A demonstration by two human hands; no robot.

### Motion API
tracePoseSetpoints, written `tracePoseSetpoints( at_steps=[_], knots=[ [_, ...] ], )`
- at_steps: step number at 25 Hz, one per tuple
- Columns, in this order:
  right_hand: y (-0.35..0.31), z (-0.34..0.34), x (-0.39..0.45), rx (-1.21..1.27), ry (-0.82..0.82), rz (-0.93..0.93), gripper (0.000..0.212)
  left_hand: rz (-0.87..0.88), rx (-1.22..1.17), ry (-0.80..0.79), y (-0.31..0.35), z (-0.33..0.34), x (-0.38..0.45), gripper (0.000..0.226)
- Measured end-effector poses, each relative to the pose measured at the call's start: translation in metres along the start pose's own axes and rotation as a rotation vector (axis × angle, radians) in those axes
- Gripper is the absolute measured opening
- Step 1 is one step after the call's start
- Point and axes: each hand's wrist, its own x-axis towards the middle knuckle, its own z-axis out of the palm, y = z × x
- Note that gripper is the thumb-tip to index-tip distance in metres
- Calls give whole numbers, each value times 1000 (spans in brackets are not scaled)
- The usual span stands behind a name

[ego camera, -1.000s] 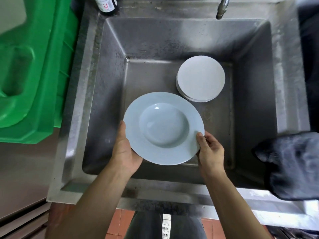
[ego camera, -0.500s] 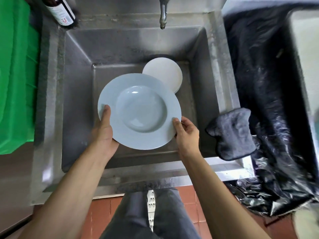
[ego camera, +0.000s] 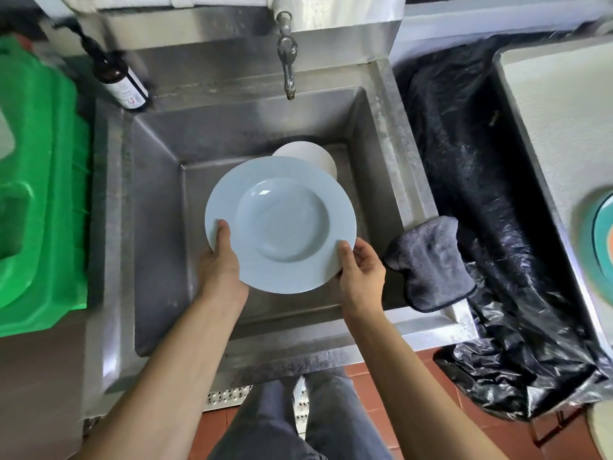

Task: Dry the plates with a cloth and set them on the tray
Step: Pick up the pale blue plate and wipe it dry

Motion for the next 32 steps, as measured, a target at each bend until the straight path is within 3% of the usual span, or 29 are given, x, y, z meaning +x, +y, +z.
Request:
tracePoseSetpoints(
  at_steps=[6, 10, 11, 13, 15, 19, 22, 24, 28, 32],
  knots=[
    [-14, -15, 6, -152, -78, -62, 7, 51, 80, -55, 12, 1, 2, 16],
    [-16, -71, 40, -940, 284, -516, 45, 73, 136, -70, 25, -2, -1, 18],
    [-16, -88, 50, -1080, 334, -473, 64, 90, 149, -77, 27, -3, -2, 17],
    [-12, -113, 64, -1256, 267, -266, 96, 127, 174, -96, 31, -3, -4, 17],
    [3, -127, 68, -1322, 199, -246, 101, 155, 195, -101, 32, -1, -9, 17],
    [20, -134, 67, -1122, 181, -553, 58, 194, 247, -97, 40, -2, -18, 21],
    [-6, -129, 66, -667, 254, -463, 54, 219, 269, -96, 50, -5, -25, 25],
    [-39, -109, 59, -543, 267, -496, 52, 232, 283, -97, 57, -5, -31, 27],
    [-98, -35, 24, -462, -61, -826, 48, 293, 293, -119, 67, 0, -48, 28],
    [-116, 28, -6, -593, -410, -953, 49, 461, 338, -158, 78, 7, -66, 39]
  ],
)
